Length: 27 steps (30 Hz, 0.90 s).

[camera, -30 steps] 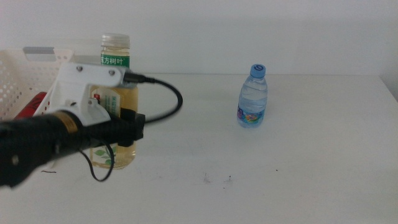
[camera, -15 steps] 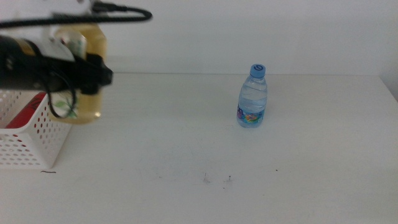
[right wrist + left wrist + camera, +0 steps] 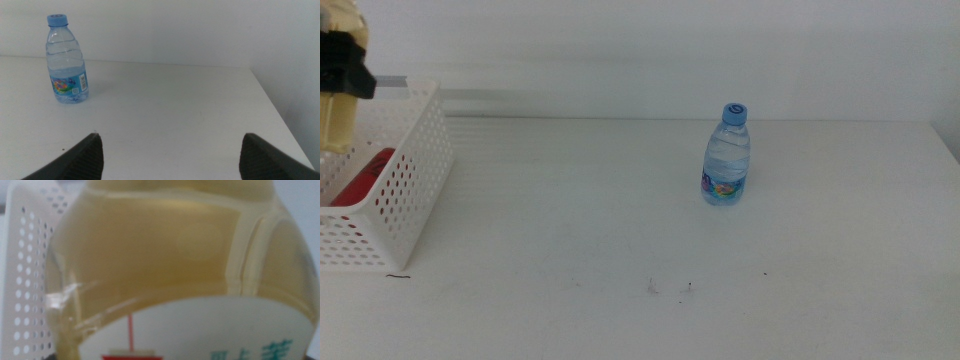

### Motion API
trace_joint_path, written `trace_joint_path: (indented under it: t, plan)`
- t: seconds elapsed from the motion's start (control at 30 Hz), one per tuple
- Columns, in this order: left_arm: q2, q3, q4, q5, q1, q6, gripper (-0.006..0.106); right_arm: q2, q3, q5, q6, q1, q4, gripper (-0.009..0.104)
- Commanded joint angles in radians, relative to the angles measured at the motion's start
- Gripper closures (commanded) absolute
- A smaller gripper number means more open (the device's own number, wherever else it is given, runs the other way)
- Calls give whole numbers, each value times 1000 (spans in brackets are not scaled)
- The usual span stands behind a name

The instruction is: Use arms to grab the bottles and put them into the dustbin to the left of the table.

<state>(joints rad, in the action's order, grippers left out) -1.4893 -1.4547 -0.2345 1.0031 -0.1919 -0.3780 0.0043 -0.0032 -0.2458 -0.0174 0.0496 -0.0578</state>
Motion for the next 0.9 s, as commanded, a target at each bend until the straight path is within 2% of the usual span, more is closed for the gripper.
trace_joint_path:
  t: [0.0,0.23,0.5,0.73,0.87]
  plan:
    - [-71,-82,-17,18,-39,-19,87,-4,3,9,10,-9,-5,2]
    - [-292,-256,14,180,-68,-44,87,-4,3,9,10,-9,-5,2]
    - [-406,-291,105,218,-71,-43,87,-4,3,9,10,-9,-5,2]
    - [-427,-291,103,213,-101,-44,87,-4,3,9,10,-9,-5,2]
    - [-456,-291,67,196,-117,-44,87,-4,3,9,10,-9,-5,2]
